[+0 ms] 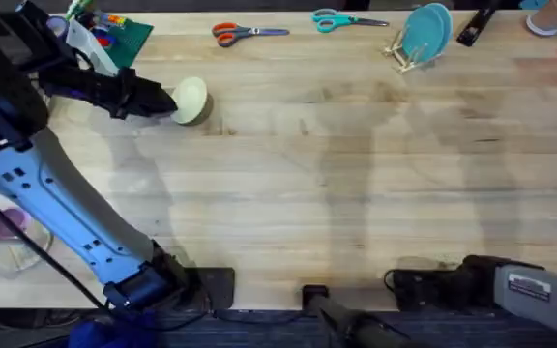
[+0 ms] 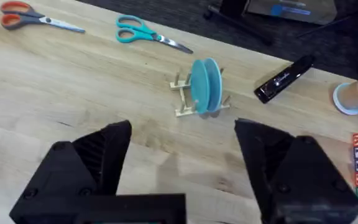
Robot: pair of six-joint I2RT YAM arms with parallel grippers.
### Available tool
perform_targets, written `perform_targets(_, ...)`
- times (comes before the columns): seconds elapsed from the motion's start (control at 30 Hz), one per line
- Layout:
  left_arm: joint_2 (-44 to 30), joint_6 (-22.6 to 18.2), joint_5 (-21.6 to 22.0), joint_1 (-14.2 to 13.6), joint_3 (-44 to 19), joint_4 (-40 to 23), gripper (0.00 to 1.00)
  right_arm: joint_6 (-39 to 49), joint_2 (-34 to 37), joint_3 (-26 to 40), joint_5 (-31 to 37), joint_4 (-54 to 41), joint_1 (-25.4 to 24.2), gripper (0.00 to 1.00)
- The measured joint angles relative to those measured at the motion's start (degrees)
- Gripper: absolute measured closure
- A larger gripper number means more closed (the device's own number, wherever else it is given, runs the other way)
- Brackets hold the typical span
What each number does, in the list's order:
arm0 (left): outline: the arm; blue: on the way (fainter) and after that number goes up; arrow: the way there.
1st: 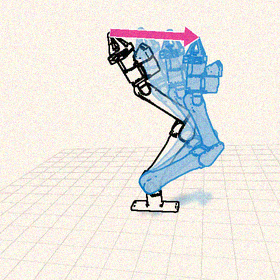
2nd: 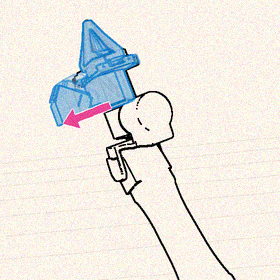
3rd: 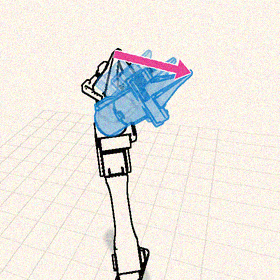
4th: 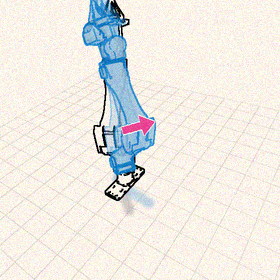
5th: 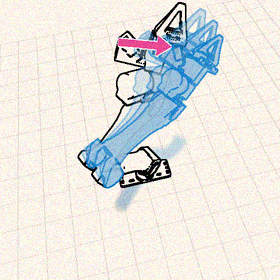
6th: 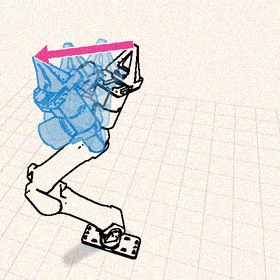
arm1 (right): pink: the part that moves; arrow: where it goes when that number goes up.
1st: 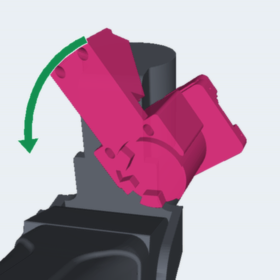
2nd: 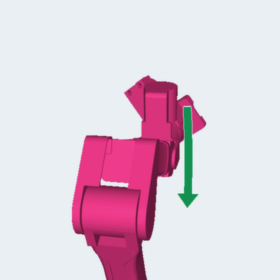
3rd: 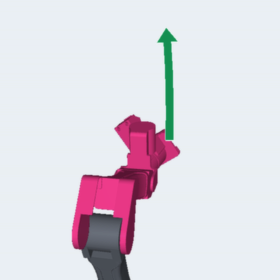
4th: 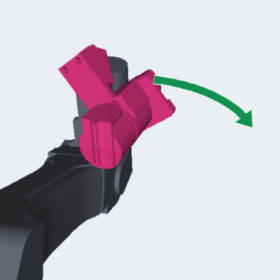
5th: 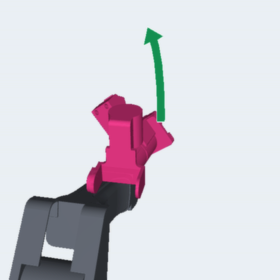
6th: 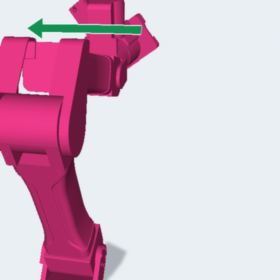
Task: Pick up the plates from the table one by one and place each into a slot on the dish rack.
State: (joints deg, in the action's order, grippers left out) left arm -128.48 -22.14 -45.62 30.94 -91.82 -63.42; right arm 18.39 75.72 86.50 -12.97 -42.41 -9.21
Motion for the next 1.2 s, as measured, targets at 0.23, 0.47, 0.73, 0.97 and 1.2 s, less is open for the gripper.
perform_targets(0.23, -1.6, 1.3, -3.1, -0.2, -0.4, 0.4, 0.961, -2.6, 0.0, 0.0, 0.0, 0.0, 0.0, 0.007)
perform_targets(0.47, -1.6, 2.3, -3.1, -0.8, -0.5, 0.9, 0.961, -8.2, 0.7, 0.0, -7.2, 0.0, 0.0, 0.007)
perform_targets(0.73, -1.6, 2.6, -3.0, -0.8, -0.5, 1.1, 0.961, -15.8, 7.9, 0.0, -17.9, 0.8, 4.1, 0.007)
perform_targets(0.97, -1.6, 2.7, -3.0, -0.8, -0.5, 1.2, 0.96, -23.8, 16.1, 0.0, -20.9, 10.2, 14.5, 0.008)
perform_targets(1.2, -1.6, 2.7, -3.0, -0.8, -0.5, 1.4, 0.96, -34.2, 24.9, 0.0, -21.5, 21.9, 23.5, 0.008)
